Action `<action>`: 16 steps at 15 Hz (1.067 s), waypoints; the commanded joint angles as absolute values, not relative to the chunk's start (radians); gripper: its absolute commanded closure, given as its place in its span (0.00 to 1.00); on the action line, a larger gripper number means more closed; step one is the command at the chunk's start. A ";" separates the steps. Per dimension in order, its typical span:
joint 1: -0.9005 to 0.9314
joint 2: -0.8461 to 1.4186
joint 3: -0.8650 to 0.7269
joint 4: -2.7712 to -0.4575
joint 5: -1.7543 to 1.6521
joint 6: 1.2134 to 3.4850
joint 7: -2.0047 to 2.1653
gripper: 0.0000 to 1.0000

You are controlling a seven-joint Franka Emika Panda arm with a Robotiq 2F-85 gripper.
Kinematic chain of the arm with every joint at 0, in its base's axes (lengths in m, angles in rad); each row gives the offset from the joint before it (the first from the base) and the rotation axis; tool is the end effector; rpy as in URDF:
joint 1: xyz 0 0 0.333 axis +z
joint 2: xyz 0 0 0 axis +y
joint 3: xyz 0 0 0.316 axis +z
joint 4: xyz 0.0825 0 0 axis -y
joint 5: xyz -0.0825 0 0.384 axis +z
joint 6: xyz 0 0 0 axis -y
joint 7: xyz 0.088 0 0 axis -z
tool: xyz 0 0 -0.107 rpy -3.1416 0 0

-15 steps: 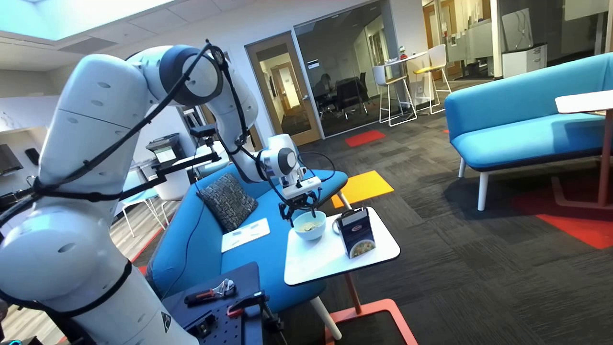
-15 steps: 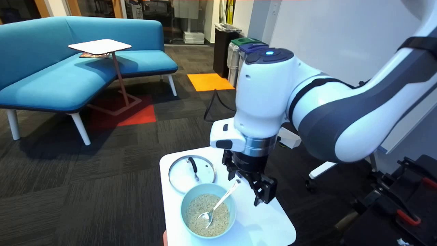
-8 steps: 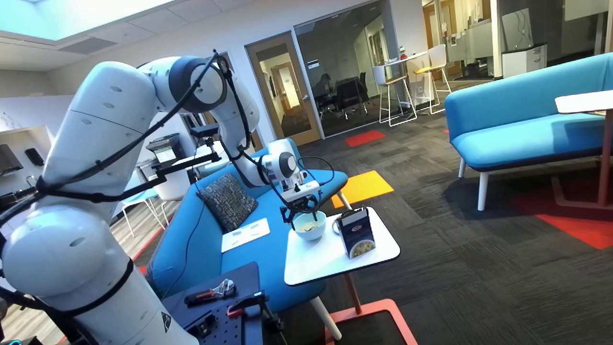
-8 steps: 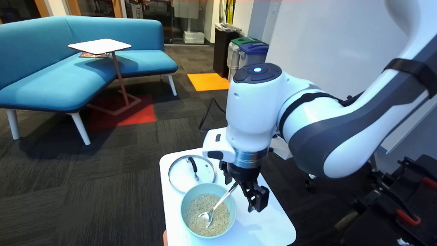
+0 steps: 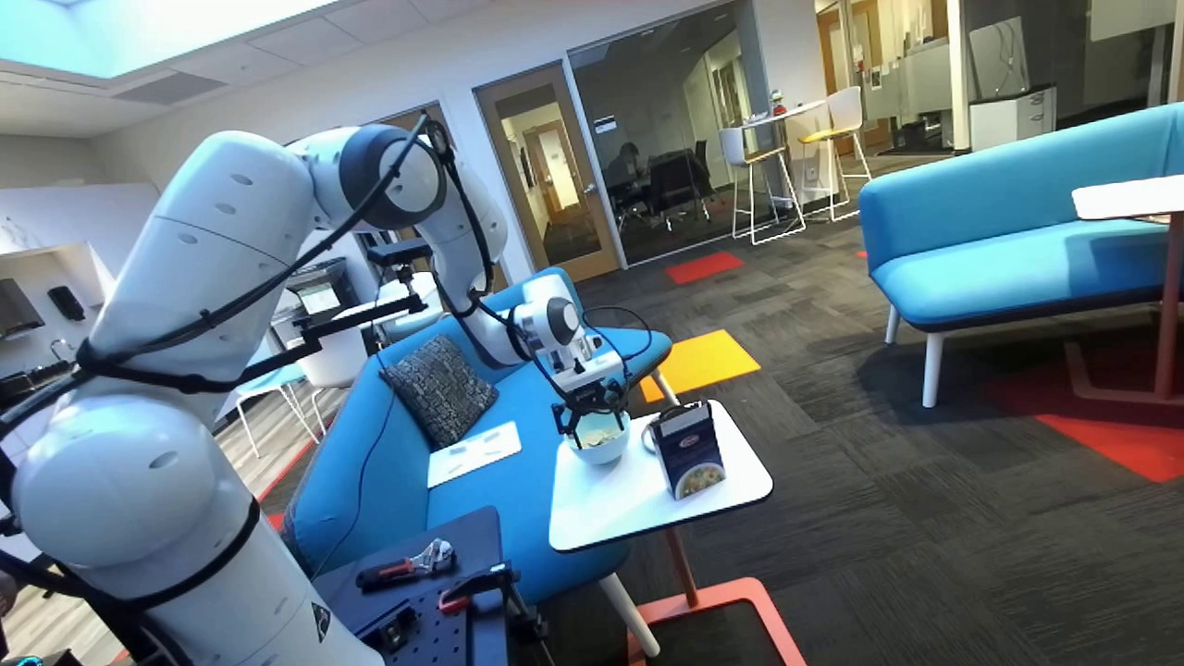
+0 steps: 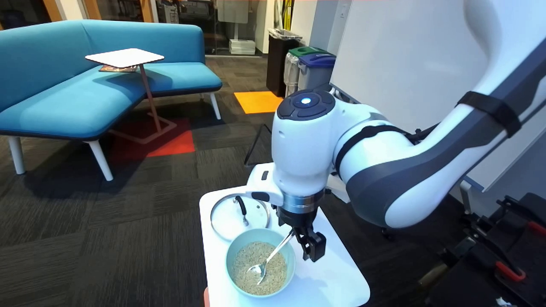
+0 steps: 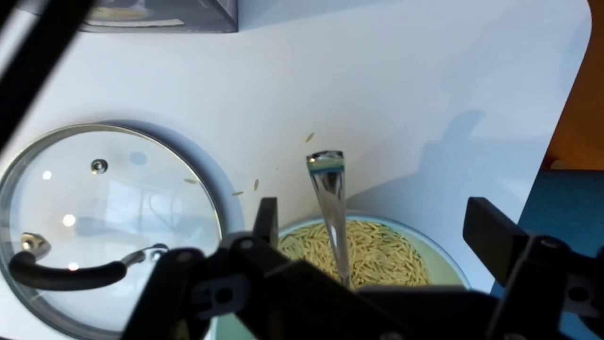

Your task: Remove the spoon from the bowl

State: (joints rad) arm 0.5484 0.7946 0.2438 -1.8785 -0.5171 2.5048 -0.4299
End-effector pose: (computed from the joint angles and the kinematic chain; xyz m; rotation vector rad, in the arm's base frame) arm 0.4211 0.4330 0.0829 2.1033 2.1662 -0.1420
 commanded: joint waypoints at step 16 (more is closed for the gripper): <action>0.642 0.853 0.160 -1.758 -0.579 2.401 -0.296 1.00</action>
